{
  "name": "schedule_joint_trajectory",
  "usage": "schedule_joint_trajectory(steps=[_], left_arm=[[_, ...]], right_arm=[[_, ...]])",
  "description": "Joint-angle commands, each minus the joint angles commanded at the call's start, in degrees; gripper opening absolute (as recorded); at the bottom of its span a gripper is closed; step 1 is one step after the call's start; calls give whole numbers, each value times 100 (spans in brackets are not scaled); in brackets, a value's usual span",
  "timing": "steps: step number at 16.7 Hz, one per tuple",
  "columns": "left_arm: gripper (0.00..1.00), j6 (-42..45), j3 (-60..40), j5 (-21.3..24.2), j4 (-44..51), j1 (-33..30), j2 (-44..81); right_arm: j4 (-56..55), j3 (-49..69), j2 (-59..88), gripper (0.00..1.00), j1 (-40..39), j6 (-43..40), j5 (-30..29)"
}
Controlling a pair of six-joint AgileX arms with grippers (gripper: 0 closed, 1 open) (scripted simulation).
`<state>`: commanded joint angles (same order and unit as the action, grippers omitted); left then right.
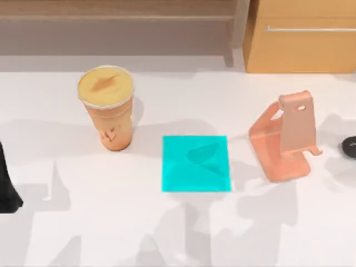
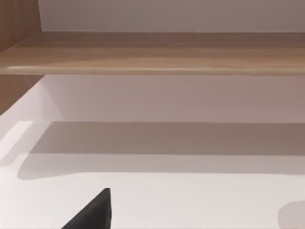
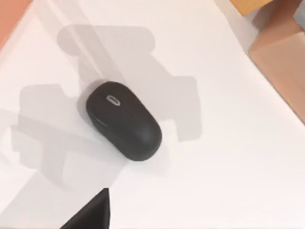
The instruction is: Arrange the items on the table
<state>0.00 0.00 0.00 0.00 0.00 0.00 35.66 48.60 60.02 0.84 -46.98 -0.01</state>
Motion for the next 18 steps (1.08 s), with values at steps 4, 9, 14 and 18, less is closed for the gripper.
schedule_joint_trajectory(steps=[4, 9, 14, 18], left_arm=[[100, 0, 0, 0, 0, 0, 0], [100, 0, 0, 0, 0, 0, 0], [100, 0, 0, 0, 0, 0, 0], [100, 0, 0, 0, 0, 0, 0]], right_arm=[[1216, 1665, 2083, 100, 30, -1613, -2], [2446, 3358, 4215, 100, 60, -3250, -4], [3108, 4272, 5374, 100, 76, -4136, -6], [3156, 4337, 5457, 100, 77, -4200, -6]])
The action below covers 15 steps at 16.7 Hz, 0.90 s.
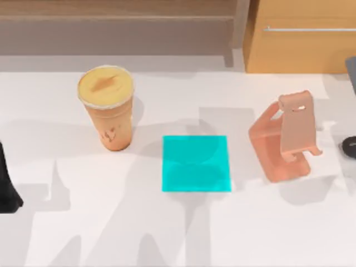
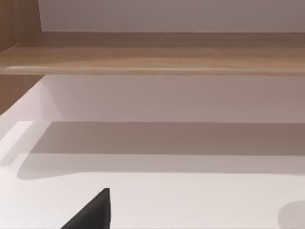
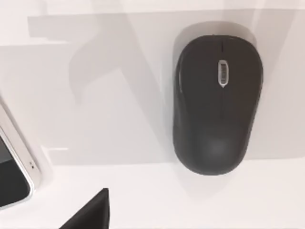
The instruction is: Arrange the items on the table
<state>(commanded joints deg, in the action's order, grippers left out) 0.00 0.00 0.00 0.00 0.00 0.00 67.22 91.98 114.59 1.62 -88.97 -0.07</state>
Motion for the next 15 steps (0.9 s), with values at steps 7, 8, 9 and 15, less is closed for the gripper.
schedule_joint_trajectory(steps=[7, 8, 9, 15], left_arm=[[100, 0, 0, 0, 0, 0, 0], [100, 0, 0, 0, 0, 0, 0], [100, 0, 0, 0, 0, 0, 0], [100, 0, 0, 0, 0, 0, 0]], right_arm=[[-624, -422, 197, 100, -18, 21, -1], [-825, -560, 267, 100, -18, 22, -2], [-1057, -708, 347, 100, -17, 22, -3], [-1834, -1213, 620, 100, -12, 21, -5]])
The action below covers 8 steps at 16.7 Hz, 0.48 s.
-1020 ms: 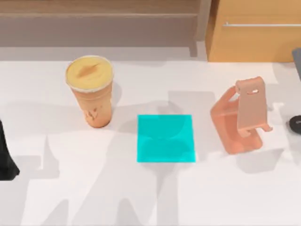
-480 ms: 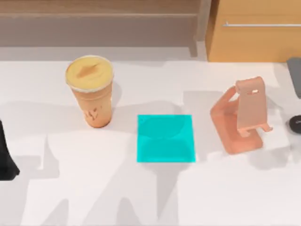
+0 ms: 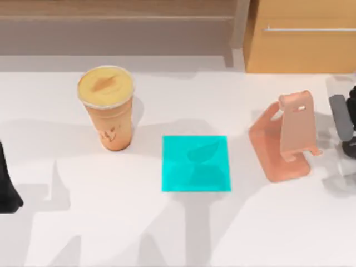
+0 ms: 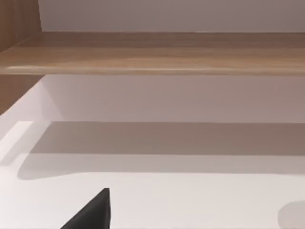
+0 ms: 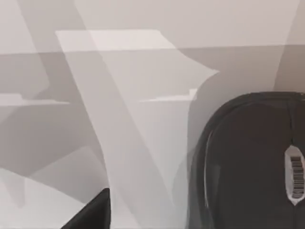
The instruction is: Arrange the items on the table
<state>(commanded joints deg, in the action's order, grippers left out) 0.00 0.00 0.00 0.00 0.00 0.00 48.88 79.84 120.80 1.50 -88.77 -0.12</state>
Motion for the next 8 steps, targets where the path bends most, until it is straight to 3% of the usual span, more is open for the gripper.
schedule_joint_trajectory(steps=[2, 8], left_arm=[[100, 0, 0, 0, 0, 0, 0], [100, 0, 0, 0, 0, 0, 0]], right_arm=[[0, 0, 0, 100, 0, 0, 0], [0, 0, 0, 55, 0, 0, 0]])
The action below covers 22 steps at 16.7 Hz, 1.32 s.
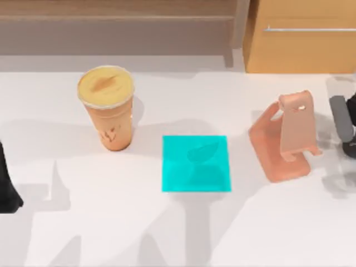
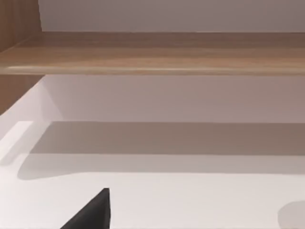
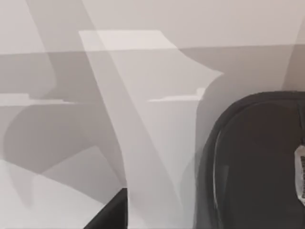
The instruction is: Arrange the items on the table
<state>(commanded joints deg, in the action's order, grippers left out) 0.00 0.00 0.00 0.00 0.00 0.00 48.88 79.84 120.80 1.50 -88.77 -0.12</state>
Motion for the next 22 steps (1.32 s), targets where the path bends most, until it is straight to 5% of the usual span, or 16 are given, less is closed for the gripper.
schedule_joint_trajectory(steps=[7, 22], left_arm=[[100, 0, 0, 0, 0, 0, 0], [100, 0, 0, 0, 0, 0, 0]], right_arm=[[0, 0, 0, 2, 0, 0, 0], [923, 652, -305, 0, 3, -4, 0]])
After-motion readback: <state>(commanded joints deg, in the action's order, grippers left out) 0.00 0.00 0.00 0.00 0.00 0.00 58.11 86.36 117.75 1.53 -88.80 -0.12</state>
